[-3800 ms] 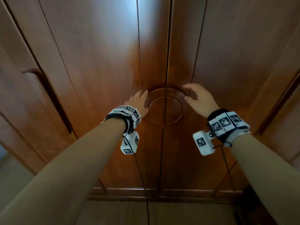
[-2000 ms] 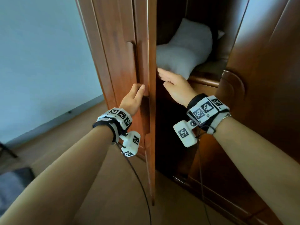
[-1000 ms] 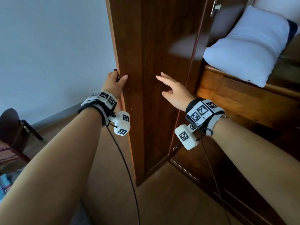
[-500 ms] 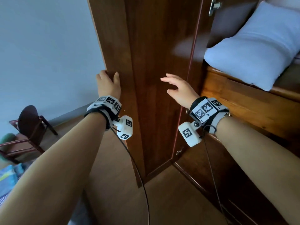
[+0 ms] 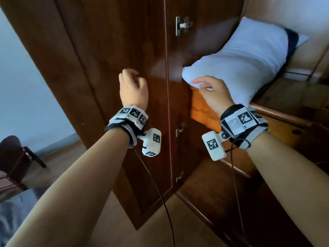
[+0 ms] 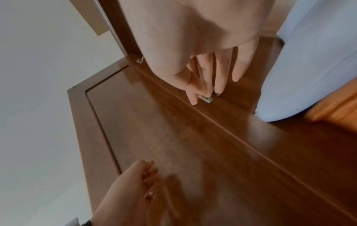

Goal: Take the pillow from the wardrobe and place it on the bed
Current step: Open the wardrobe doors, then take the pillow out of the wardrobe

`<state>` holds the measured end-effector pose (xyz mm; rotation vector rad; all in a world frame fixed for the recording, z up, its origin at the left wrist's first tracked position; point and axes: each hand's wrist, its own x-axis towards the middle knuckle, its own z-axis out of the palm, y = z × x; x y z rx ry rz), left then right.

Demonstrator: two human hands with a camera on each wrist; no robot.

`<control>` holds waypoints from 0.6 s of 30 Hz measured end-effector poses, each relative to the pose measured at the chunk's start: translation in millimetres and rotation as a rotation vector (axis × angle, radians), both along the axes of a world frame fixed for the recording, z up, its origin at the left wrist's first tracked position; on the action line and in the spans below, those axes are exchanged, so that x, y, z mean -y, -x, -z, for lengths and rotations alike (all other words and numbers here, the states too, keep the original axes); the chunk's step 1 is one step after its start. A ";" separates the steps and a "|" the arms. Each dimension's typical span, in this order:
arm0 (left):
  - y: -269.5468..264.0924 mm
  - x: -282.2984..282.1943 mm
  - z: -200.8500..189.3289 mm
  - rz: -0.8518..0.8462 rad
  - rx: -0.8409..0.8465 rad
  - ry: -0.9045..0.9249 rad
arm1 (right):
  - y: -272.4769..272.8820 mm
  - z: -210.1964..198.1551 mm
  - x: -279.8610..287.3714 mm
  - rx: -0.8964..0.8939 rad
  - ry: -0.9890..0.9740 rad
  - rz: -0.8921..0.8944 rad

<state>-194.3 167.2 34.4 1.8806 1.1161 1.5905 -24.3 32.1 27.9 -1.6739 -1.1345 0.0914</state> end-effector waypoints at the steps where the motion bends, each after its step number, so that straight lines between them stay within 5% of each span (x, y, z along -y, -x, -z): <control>1: -16.5 0.9 0.8 0.049 -0.022 0.027 | -11.2 -0.3 4.2 -0.017 -0.015 0.047; 12: -203.0 -29.5 -0.5 0.506 -0.262 0.161 | -161.2 -1.6 17.5 -0.276 -0.027 0.648; 18: -275.9 -59.9 6.3 0.592 -0.352 0.184 | -216.1 20.6 -7.6 -0.636 0.134 0.685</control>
